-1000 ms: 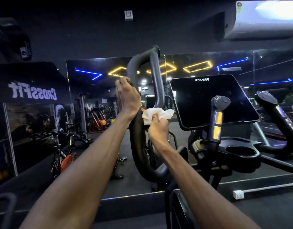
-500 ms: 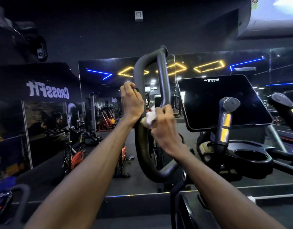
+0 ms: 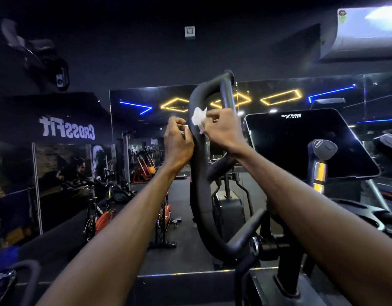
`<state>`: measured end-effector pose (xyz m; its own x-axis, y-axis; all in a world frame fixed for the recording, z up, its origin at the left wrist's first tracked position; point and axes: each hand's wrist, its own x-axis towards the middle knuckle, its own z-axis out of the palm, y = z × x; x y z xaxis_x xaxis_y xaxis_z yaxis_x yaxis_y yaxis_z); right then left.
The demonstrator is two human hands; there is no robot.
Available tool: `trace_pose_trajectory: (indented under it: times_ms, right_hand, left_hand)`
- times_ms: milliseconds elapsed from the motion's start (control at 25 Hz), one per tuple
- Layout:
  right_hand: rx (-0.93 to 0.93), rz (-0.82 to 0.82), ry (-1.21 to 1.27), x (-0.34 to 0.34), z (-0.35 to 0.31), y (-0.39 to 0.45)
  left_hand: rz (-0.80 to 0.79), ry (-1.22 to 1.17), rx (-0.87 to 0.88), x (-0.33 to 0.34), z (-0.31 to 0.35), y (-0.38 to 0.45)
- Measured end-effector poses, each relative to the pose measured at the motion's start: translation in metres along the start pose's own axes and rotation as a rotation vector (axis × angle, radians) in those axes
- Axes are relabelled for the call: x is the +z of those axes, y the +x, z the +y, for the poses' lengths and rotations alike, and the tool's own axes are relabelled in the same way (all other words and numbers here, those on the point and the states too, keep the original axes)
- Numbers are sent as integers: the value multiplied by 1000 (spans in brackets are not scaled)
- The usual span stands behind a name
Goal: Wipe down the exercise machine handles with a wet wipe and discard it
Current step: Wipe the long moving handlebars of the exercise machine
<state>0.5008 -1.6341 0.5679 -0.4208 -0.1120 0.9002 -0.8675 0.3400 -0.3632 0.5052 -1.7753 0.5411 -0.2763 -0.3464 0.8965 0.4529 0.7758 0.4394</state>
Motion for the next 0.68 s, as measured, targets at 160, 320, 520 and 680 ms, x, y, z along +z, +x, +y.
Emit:
trace_pose_trajectory:
  times_ms: [160, 320, 520, 680]
  right_hand:
    - [-206, -126, -163, 17, 13, -18]
    - [-182, -124, -158, 6, 8, 21]
    - [52, -778, -17, -17, 10, 44]
    - [-8, -693, 20, -17, 7, 40]
  left_hand:
    - [-37, -49, -57, -4, -11, 7]
    - [-78, -51, -85, -6, -15, 13]
    - [-136, -107, -165, -2, -13, 19]
    - [-113, -128, -145, 4, -14, 22]
